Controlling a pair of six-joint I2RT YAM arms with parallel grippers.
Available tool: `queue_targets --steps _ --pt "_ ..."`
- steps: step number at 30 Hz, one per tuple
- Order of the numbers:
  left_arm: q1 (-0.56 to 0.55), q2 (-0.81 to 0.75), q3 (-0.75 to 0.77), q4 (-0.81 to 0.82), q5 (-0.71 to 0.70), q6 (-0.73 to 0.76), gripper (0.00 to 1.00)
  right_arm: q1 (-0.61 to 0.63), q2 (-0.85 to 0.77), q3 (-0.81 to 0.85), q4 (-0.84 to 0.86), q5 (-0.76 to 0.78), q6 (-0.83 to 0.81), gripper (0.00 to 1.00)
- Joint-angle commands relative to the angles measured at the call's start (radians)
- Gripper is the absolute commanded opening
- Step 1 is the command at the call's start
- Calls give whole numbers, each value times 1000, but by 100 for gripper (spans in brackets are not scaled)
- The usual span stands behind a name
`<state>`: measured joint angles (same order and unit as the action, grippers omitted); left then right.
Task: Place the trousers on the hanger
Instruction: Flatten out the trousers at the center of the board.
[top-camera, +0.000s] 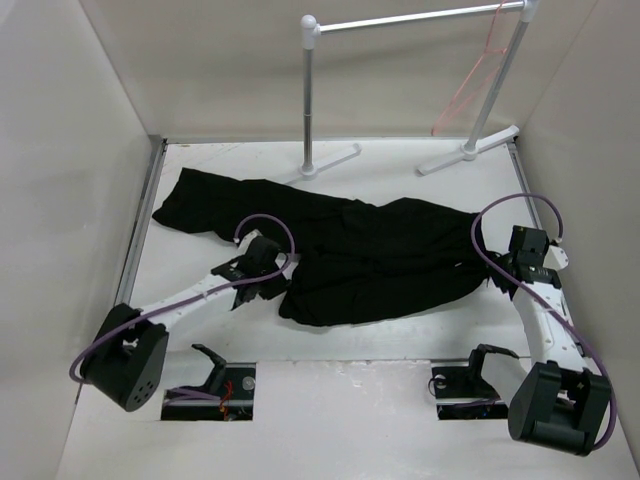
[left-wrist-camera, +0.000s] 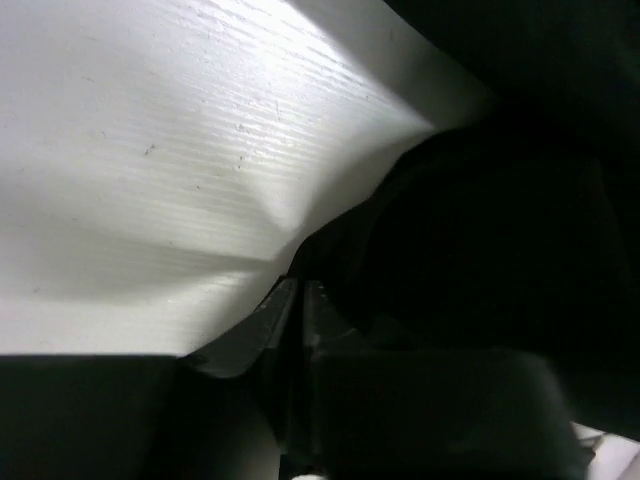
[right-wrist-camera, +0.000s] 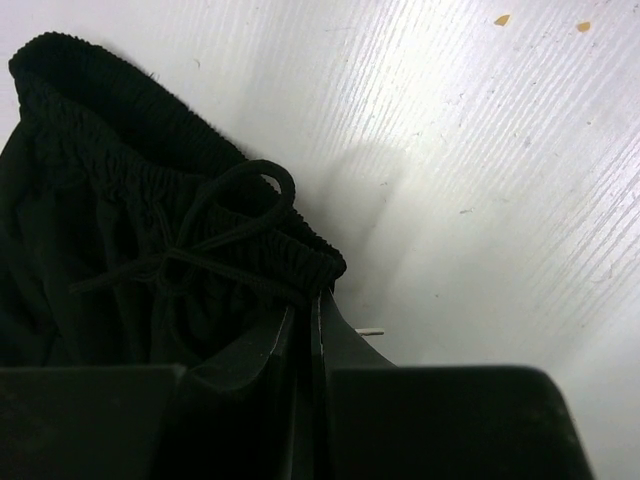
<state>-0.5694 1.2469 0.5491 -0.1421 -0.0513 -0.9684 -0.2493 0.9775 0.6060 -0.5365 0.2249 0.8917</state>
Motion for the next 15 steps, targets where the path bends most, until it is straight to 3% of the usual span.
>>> queue_targets --steps 1,4,7,9,11,13,15 --pt "36 -145 8 9 -16 -21 0 -8 13 14 61 1 24 1" --pt "76 -347 148 -227 -141 -1 0 -8 20 -11 82 -1 38 1" --pt "49 -412 346 -420 -247 37 0 -2 20 -38 107 -15 59 1" --pt "-37 -399 493 -525 -359 37 0 0 26 -52 124 -22 62 1" --pt "-205 -316 610 -576 -493 36 1 0 38 -63 136 -25 64 1" --pt "-411 -171 691 -570 -623 37 4 0 56 -71 153 -32 64 1" --pt "-543 25 767 -535 -663 56 8 -2 70 -75 161 -36 64 1"
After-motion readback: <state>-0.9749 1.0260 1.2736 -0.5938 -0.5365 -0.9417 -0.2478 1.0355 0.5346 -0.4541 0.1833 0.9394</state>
